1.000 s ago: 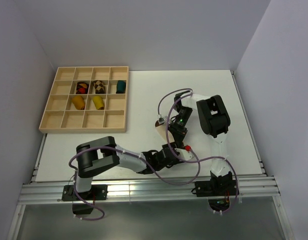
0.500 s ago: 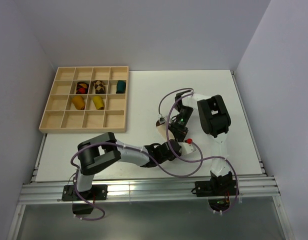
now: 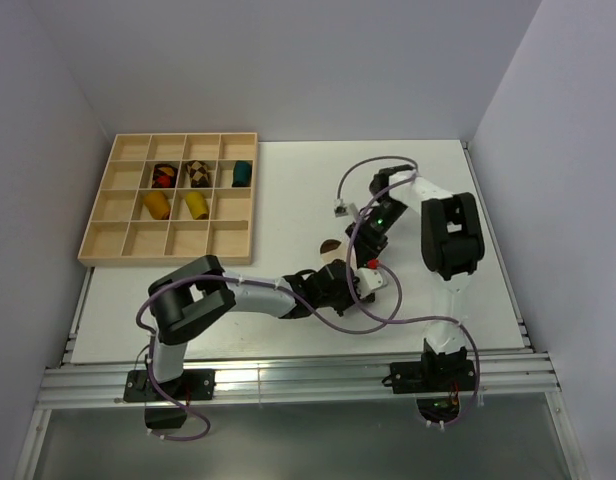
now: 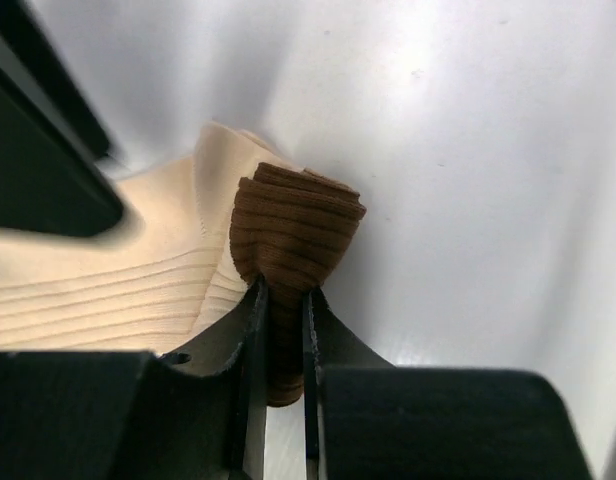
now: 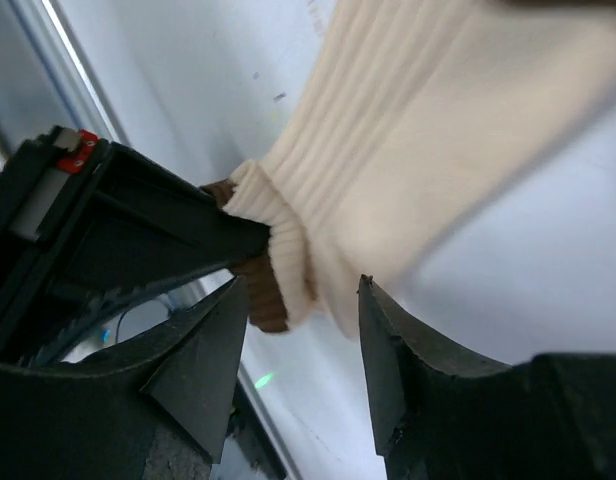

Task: Roll the socks
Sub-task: Roll the sock at the center of the board.

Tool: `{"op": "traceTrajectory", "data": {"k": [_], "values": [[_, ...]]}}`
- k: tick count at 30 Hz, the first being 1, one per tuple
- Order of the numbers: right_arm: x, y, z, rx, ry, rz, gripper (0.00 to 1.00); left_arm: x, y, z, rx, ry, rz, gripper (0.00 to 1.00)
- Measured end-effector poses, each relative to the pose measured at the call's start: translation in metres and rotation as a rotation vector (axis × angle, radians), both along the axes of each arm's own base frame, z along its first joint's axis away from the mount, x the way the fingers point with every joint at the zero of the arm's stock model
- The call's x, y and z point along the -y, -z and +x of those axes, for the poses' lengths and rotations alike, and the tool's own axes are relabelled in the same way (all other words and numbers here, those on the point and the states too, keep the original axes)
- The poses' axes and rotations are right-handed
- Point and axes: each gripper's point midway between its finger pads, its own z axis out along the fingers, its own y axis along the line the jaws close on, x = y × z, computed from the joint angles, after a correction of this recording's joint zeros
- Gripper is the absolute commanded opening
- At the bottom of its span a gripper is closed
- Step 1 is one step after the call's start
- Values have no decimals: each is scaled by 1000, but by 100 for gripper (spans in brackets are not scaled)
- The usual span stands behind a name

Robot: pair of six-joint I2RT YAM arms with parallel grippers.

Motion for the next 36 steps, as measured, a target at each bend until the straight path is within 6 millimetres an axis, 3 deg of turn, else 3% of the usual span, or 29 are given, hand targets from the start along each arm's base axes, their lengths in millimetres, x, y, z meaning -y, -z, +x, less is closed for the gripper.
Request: {"op": "traceTrajectory", "data": {"k": [8, 13, 18, 27, 31, 36], "values": [[34, -51, 60, 284, 268, 83, 56, -9, -5, -3, -311, 5, -134, 0], [61, -53, 67, 370, 369, 76, 56, 1, -8, -2, -517, 5, -162, 0], [69, -45, 48, 489, 376, 56, 61, 1, -11, 2, -736, -29, -188, 0], [62, -60, 32, 736, 237, 122, 63, -29, -12, 18, -1113, -192, -218, 0], [42, -49, 11, 765, 70, 169, 64, -31, -10, 22, -1213, -227, -225, 0], [12, -31, -38, 798, -152, 210, 68, -32, -9, 18, -1265, -249, -236, 0]]}}
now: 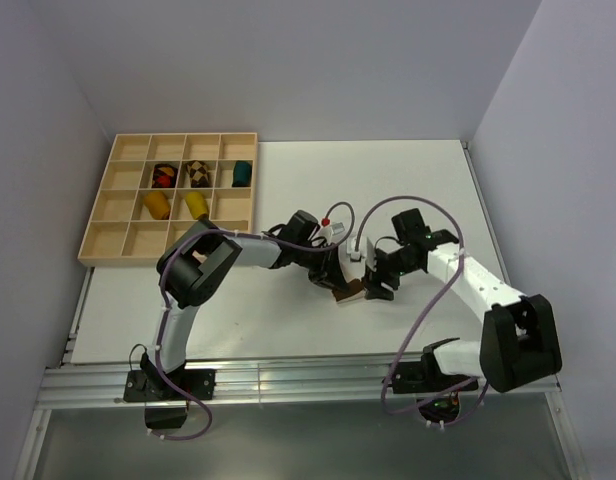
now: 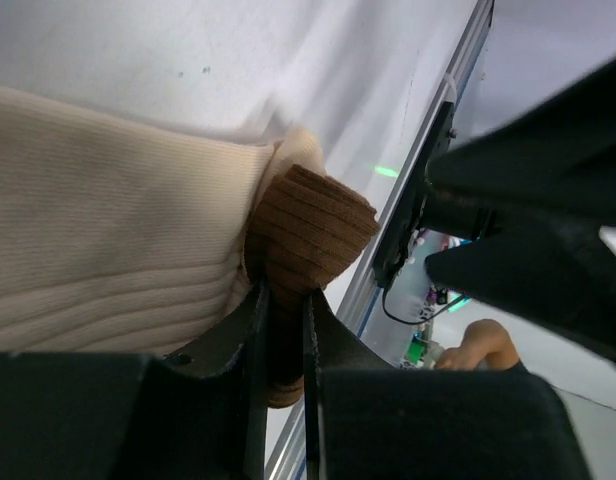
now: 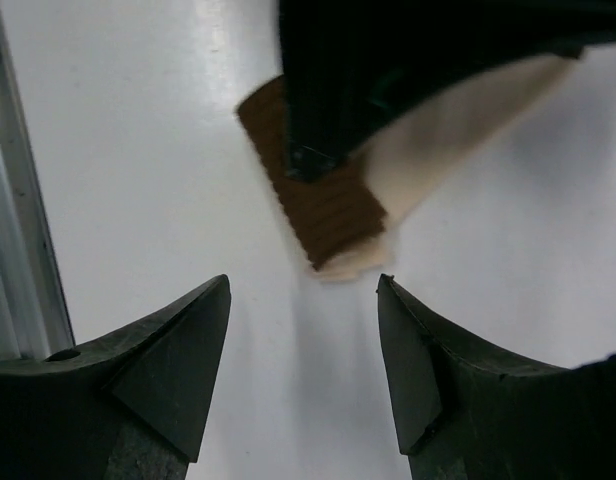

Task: Roll the socks
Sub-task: Roll the sock at the center of the board.

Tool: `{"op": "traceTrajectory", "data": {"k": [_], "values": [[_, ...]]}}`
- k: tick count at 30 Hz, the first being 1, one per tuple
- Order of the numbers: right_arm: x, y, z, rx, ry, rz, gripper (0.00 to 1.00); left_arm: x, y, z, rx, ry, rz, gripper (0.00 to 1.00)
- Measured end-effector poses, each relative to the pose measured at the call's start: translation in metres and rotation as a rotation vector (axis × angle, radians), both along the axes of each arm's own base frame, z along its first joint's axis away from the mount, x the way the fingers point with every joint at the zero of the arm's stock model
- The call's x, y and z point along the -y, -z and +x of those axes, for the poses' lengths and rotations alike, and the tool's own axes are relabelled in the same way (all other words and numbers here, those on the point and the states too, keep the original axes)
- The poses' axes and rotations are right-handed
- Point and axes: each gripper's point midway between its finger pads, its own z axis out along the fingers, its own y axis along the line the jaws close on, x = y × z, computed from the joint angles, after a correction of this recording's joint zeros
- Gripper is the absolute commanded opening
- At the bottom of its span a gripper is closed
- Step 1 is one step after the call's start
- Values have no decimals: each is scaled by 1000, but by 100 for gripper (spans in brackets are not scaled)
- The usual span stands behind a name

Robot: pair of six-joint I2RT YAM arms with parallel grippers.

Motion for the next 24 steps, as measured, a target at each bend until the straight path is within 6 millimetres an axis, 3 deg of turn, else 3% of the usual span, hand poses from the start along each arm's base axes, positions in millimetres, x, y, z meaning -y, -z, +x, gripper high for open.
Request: {"op": "traceTrajectory", "data": {"k": [3, 9, 15, 24], "values": [[-11, 4, -17, 33, -87, -19, 68, -2, 2, -4, -29, -7, -6, 0], [-21, 11, -19, 134, -161, -51, 68, -2, 2, -7, -52, -12, -24, 0], [-29, 30, -36, 230, -255, -101, 66, -1, 3, -10, -73, 6, -45, 0], [-35, 46, -24, 382, -274, -174, 63, -2, 3, -11, -87, 9, -45, 0]]}}
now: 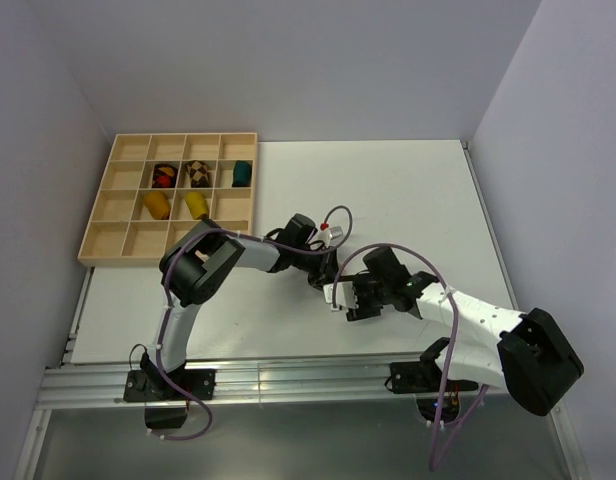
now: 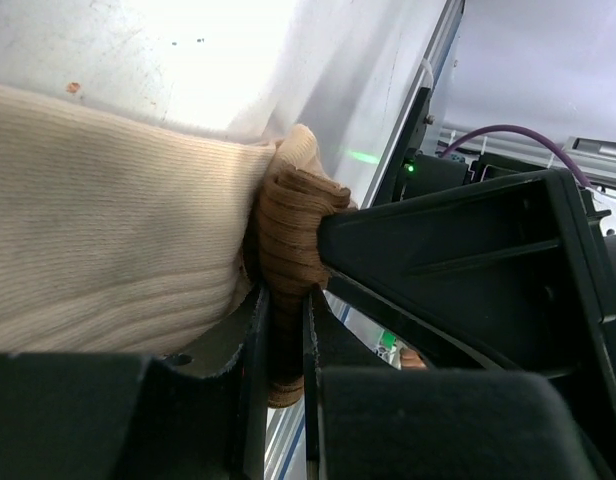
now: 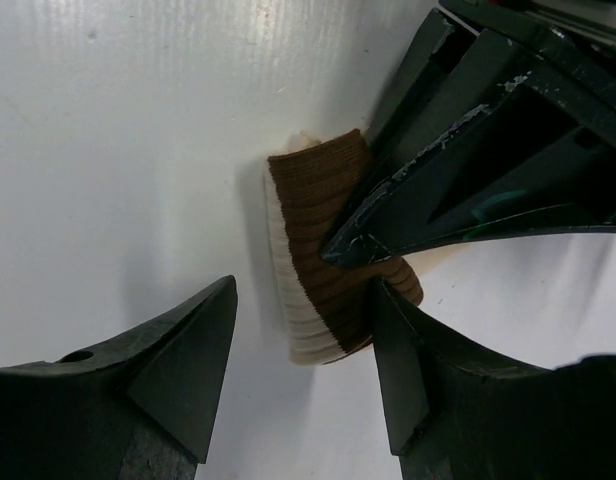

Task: Roll the socks
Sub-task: Roll the sock at the center of the board.

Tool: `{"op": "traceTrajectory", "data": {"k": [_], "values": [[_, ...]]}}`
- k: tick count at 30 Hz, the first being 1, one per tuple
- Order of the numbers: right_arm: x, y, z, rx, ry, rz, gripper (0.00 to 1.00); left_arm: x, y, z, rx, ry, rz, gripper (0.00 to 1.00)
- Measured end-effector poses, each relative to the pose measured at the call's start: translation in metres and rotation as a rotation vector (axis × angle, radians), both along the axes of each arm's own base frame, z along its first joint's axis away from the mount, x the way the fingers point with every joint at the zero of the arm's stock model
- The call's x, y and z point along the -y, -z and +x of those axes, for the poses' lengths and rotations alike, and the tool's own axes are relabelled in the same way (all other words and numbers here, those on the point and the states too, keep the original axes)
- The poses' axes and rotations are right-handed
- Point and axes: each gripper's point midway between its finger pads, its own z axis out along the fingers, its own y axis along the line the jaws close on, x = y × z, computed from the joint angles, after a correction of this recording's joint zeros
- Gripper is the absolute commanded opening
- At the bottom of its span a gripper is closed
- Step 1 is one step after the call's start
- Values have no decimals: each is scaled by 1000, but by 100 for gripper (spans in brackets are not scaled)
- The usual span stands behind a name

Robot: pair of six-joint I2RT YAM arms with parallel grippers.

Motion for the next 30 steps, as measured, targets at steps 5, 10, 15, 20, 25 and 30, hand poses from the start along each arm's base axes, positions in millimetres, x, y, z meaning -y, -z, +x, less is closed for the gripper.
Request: {"op": "traceTrajectory", "data": {"k": [5, 10, 15, 20, 25, 30], "values": [[-3, 6, 7, 68, 2, -8, 62, -1, 0, -1, -3, 22, -9, 0], [-8, 11, 15, 101, -1, -27, 39, -3, 0, -4, -17, 49, -17, 4], [-9, 14, 18, 102, -1, -43, 29, -6, 0, -2, -6, 60, -11, 21], [-9, 12, 20, 100, 3, -60, 27, -8, -4, 3, 20, 44, 5, 35], [-2, 10, 21, 107, 19, -89, 28, -14, -22, 17, 64, 2, -10, 33], [7, 12, 19, 104, 34, -127, 27, -24, -42, 43, 125, -85, -8, 26]]}}
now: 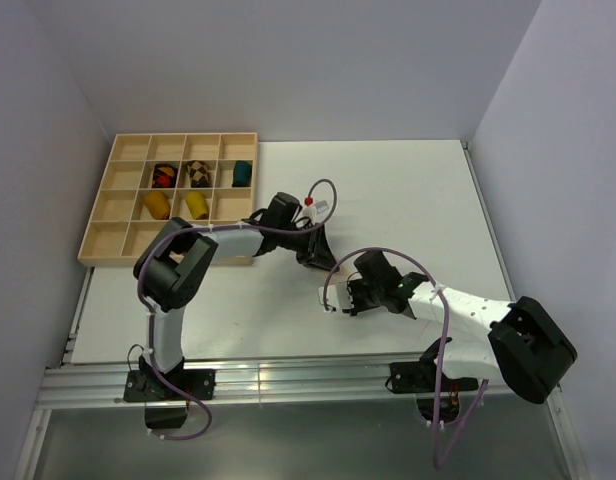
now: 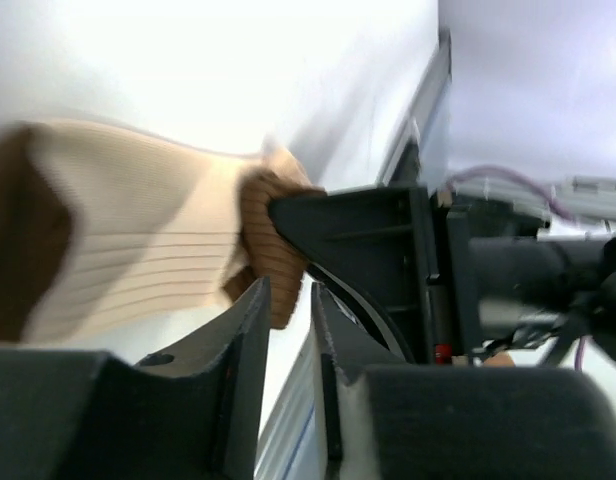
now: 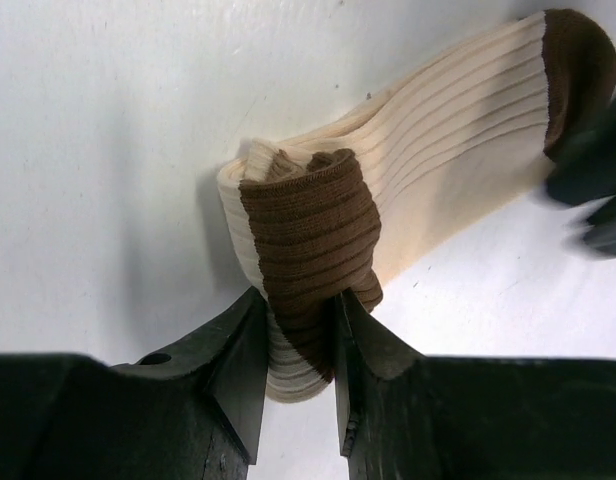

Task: Roll the socks
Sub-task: Roll the sock at the center of the board.

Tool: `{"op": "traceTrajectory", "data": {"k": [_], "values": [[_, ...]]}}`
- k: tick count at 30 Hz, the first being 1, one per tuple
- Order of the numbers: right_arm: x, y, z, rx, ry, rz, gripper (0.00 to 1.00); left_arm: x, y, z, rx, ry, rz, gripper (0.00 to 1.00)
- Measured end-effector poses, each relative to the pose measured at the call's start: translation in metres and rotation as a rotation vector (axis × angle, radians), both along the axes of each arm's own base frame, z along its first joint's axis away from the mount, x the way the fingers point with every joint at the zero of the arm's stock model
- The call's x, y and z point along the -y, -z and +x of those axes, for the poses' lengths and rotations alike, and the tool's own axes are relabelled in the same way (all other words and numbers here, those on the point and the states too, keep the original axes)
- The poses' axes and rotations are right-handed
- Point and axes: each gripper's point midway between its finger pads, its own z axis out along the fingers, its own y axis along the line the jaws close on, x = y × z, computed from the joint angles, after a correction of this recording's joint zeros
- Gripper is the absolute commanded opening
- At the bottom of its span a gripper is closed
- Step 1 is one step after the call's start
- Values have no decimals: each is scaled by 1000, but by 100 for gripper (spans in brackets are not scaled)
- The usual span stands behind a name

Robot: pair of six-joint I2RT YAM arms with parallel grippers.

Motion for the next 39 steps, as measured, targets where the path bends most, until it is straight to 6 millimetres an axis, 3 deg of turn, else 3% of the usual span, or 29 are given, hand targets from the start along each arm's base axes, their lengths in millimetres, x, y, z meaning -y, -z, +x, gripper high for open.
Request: {"op": "traceTrajectory", "data": {"k": [6, 10, 18, 28, 33, 37, 39], "values": [[8, -1, -5, -35, 14, -46, 28, -10, -12, 25, 67, -99, 24, 22], [12, -3, -10, -89, 19, -85, 28, -12, 3, 23, 32, -104, 66, 18], [15, -3, -15, -176, 37, -144, 28, -8, 51, 28, -64, -85, 165, 8], [3, -2, -9, -342, 32, -228, 27, 15, 47, 67, -22, -76, 189, 4], [-4, -2, -2, -496, 56, -245, 27, 14, 47, 73, -17, -92, 185, 13], [-3, -3, 1, -643, 103, -212, 27, 12, 47, 69, -12, -109, 126, 30], [-3, -3, 2, -702, 124, -193, 28, 12, 43, 66, -9, -119, 93, 33]]}}
